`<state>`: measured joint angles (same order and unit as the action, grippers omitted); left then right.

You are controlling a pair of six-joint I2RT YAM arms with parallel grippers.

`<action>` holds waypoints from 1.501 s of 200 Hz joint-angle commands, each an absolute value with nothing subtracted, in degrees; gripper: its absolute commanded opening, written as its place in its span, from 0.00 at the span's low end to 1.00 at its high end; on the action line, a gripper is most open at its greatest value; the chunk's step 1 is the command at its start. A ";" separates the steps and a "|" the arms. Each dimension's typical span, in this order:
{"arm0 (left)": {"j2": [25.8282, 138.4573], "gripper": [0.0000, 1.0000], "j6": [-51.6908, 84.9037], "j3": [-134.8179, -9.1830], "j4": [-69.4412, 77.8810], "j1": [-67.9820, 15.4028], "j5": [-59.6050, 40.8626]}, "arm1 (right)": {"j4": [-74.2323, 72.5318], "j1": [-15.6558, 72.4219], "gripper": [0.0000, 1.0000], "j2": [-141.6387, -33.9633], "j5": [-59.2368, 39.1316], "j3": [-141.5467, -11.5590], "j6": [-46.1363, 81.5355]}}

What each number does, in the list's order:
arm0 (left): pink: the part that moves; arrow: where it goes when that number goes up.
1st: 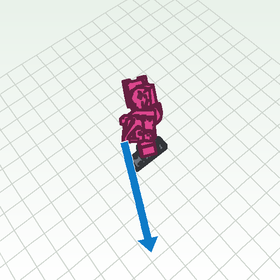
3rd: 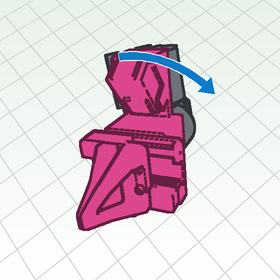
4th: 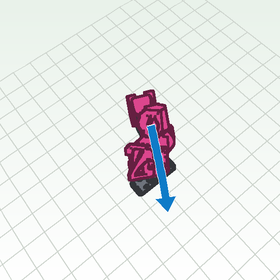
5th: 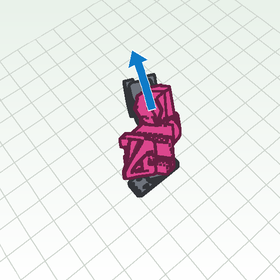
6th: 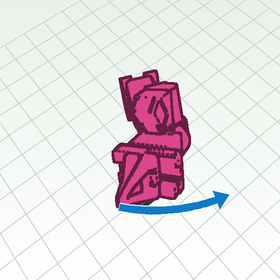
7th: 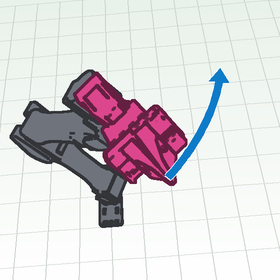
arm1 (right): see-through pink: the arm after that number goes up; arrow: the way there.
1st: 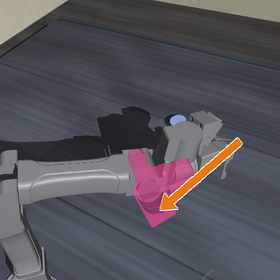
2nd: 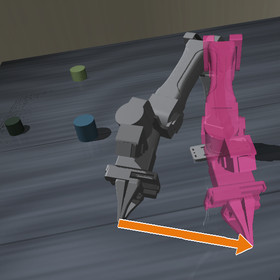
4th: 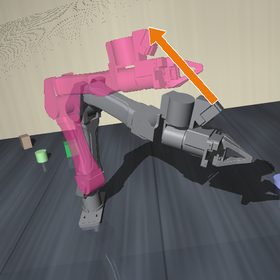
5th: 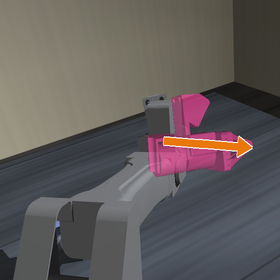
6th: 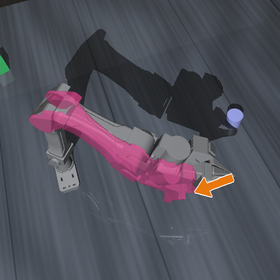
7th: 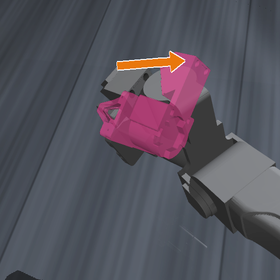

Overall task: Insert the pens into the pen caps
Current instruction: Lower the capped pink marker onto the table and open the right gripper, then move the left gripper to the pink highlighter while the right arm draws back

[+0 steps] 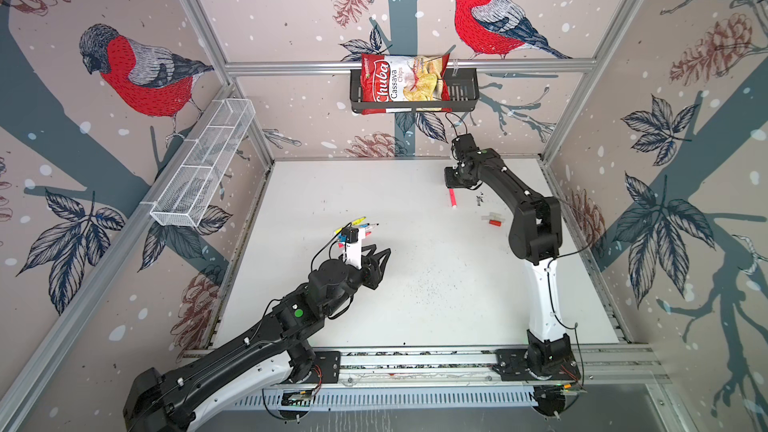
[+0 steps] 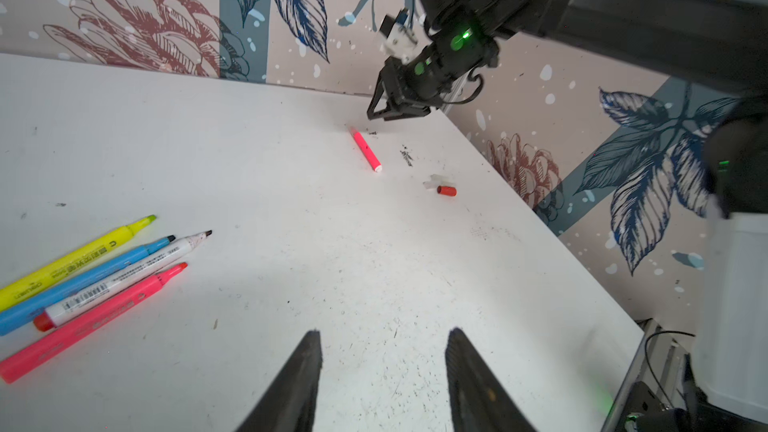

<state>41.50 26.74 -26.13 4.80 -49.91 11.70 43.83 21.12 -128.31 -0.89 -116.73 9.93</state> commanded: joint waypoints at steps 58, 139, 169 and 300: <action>55.67 0.50 26.20 -31.93 -0.04 -33.65 3.41 | 16.09 23.69 0.52 -97.82 -12.00 -82.49 8.48; 70.02 0.50 26.17 -32.38 6.98 -16.93 -6.70 | -8.81 22.06 0.63 -74.38 -17.12 -53.36 12.62; 73.31 0.50 26.81 -34.96 3.92 -16.52 -1.22 | -11.64 20.62 0.64 -69.55 -18.16 -48.33 14.75; 84.49 0.50 26.07 -39.11 4.37 -15.05 0.00 | -15.22 19.32 0.71 -60.31 -24.05 -37.11 14.24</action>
<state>83.46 26.79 -38.57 3.62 -15.33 -0.19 -12.97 19.40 -61.01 -22.65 -37.82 14.02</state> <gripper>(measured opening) 0.499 0.711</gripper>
